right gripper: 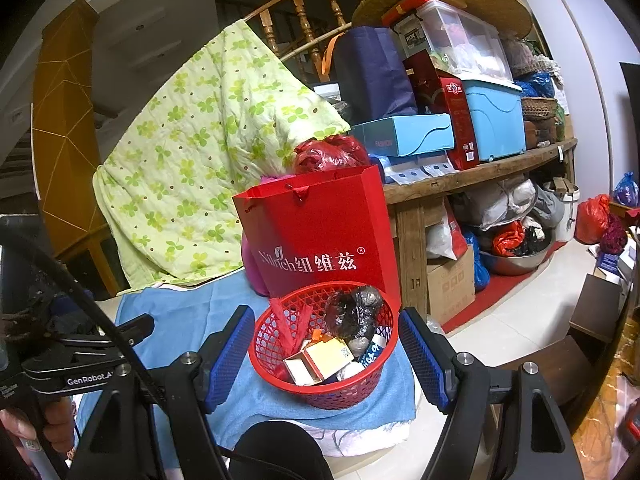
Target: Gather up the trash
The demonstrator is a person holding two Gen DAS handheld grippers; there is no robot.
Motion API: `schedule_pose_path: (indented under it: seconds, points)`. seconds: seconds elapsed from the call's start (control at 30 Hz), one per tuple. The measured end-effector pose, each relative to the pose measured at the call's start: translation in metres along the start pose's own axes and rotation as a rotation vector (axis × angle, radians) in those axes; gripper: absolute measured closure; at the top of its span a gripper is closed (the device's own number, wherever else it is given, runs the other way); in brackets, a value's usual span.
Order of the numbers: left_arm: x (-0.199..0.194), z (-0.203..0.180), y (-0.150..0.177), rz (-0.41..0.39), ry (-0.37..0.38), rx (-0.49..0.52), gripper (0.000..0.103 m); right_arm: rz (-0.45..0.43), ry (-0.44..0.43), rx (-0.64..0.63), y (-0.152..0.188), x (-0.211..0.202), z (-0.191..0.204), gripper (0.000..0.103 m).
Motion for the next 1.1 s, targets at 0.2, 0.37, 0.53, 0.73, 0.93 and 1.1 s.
schedule_pose_path:
  seconds: [0.2,0.37,0.53,0.73,0.93,1.1]
  points:
    - [0.000,0.000,0.000,0.000,-0.001,0.000,0.002,0.000,-0.001,-0.002,-0.001,-0.001,0.000,0.026]
    - [-0.001,0.000,-0.001,0.000,0.002,-0.003,0.002,0.000,0.000,-0.004,-0.001,-0.002,0.004,0.026]
    - [0.000,0.001,-0.001,0.002,0.005,-0.006,0.002,-0.001,0.000,-0.005,-0.001,-0.002,0.004,0.026]
    - [0.000,0.002,-0.001,0.003,0.006,-0.009,0.002,0.006,-0.007,-0.006,-0.002,-0.003,0.010,0.026]
    - [0.000,0.002,0.000,0.004,0.010,-0.011,0.002,0.005,-0.009,-0.014,-0.003,-0.001,0.015,0.026]
    - [0.001,0.003,0.000,0.003,0.014,-0.011,0.002,0.007,-0.009,-0.013,-0.003,-0.001,0.015,0.026]
Point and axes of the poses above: each gripper's, at about its wrist camera, not at the fingertips, and x roughly the way its jaws point, z to its left, y to its underside, the point moved 1 cm from there along x, roughly the way its jaws point, and after that the axes turned 5 degrees about -x, right-handed, at the moved point
